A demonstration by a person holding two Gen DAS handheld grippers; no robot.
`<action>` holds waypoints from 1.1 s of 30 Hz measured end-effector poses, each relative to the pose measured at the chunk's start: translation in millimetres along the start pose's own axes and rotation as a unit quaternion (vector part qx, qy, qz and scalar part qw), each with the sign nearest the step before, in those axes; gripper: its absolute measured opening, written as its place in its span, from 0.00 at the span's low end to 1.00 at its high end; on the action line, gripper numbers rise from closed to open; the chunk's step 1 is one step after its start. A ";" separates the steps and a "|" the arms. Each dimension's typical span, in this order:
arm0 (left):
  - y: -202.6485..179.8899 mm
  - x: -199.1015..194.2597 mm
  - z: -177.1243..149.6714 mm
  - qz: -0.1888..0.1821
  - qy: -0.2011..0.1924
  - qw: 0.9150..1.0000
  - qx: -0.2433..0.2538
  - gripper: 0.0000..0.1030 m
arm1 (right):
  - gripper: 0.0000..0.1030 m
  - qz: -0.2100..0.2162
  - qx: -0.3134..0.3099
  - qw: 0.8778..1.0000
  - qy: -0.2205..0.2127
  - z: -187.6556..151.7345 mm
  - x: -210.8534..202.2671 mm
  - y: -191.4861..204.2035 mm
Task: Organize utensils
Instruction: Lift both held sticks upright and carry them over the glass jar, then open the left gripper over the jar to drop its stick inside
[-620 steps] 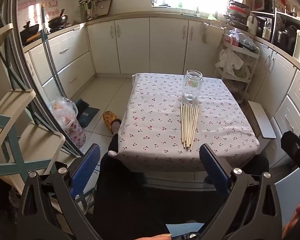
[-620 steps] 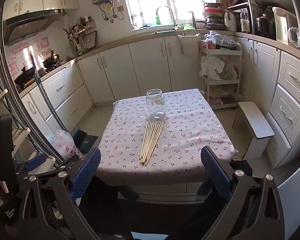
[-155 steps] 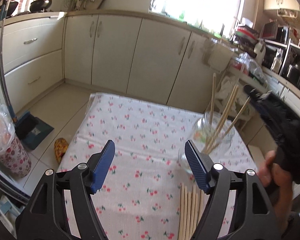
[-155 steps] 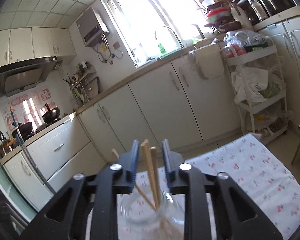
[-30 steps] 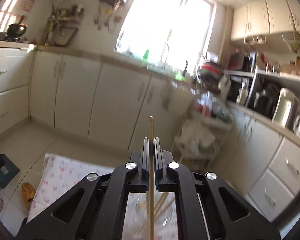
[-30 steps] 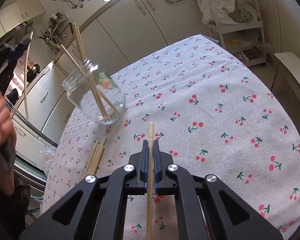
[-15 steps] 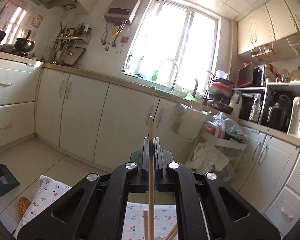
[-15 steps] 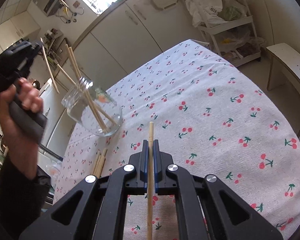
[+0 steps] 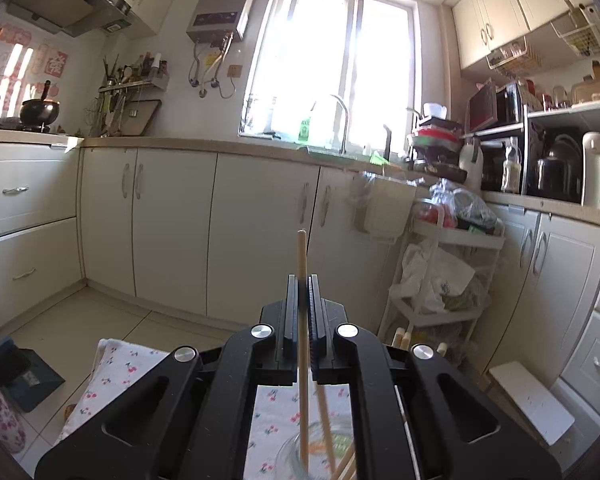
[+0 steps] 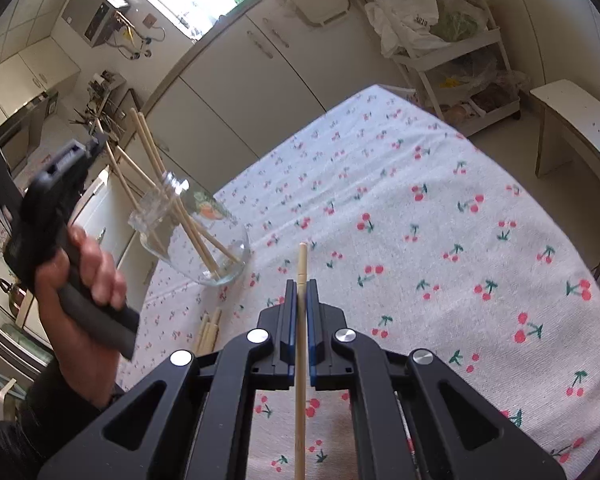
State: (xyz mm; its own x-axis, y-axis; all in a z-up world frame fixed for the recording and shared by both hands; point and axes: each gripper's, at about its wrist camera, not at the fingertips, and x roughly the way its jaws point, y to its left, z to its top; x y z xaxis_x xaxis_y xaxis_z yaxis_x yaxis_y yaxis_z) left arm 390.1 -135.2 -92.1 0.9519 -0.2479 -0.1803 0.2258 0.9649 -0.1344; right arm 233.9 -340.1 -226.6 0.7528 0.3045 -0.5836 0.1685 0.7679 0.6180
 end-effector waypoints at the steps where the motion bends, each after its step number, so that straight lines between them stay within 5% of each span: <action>1: 0.5 -1.7 -2.8 0.001 0.005 1.000 0.006 0.04 | 0.05 0.003 0.000 1.000 -0.004 1.5 -2.1 1.5; 10: 1.4 -14.6 -21.6 -0.025 0.056 0.997 0.042 0.06 | 0.05 0.042 -0.021 0.997 -0.065 34.8 -18.0 39.7; 20: 24.0 -37.2 -17.7 -0.019 0.067 0.997 0.037 0.40 | 0.05 0.077 -0.065 0.985 -0.143 72.0 -33.7 97.6; 33: 67.5 -66.6 -32.2 0.034 0.105 0.994 -0.005 0.52 | 0.05 0.081 -0.144 0.929 -0.332 127.5 -8.8 190.9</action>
State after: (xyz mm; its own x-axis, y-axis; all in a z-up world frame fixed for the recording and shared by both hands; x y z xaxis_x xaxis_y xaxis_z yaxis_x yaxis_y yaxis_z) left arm 335.3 -56.5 -120.5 0.9004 -0.1961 -0.3885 0.1598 0.9793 -0.1239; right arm 340.6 -268.0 -36.3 0.9960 0.0870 0.0178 -0.0858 0.8906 0.4465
